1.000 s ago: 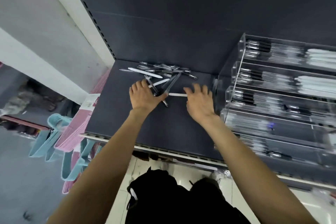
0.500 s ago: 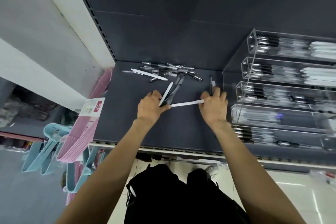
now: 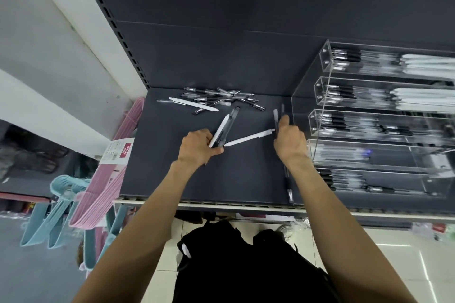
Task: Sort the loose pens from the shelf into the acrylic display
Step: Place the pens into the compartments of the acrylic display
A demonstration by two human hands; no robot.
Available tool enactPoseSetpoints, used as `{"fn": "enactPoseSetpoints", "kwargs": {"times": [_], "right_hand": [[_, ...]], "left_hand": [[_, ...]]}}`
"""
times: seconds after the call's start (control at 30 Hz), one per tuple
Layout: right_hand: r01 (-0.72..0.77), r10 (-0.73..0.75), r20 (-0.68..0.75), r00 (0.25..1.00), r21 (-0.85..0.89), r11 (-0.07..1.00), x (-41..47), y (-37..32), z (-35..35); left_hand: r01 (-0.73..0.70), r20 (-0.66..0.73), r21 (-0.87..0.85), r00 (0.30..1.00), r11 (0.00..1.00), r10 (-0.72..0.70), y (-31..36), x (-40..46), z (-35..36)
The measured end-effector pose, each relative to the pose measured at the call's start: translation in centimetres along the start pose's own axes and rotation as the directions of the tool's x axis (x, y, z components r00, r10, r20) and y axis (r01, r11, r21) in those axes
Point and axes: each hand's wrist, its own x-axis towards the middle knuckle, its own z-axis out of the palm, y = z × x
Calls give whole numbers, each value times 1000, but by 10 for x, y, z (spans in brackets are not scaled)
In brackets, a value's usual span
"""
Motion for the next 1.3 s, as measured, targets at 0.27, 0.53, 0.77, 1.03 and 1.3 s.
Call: {"fn": "enactPoseSetpoints", "kwargs": {"times": [0.27, 0.53, 0.77, 1.03, 1.3], "right_hand": [[-61, 66, -30, 997, 138, 989, 0, -2, -18], [39, -126, 24, 992, 880, 474, -36, -3, -34], [88, -236, 19, 972, 895, 437, -55, -21, -30], [208, -153, -141, 978, 700, 683, -66, -21, -32], [381, -233, -356, 905, 433, 817, -78, -20, -34]], "left_hand": [[22, 91, 65, 996, 998, -27, 4, 4, -4], [44, 130, -555, 991, 831, 34, 20, -32, -9], [101, 158, -904, 982, 415, 106, 49, -62, 15], [80, 125, -944, 984, 321, 124, 55, -75, 30], [12, -2, -942, 999, 336, -40, 75, -80, 47]]}}
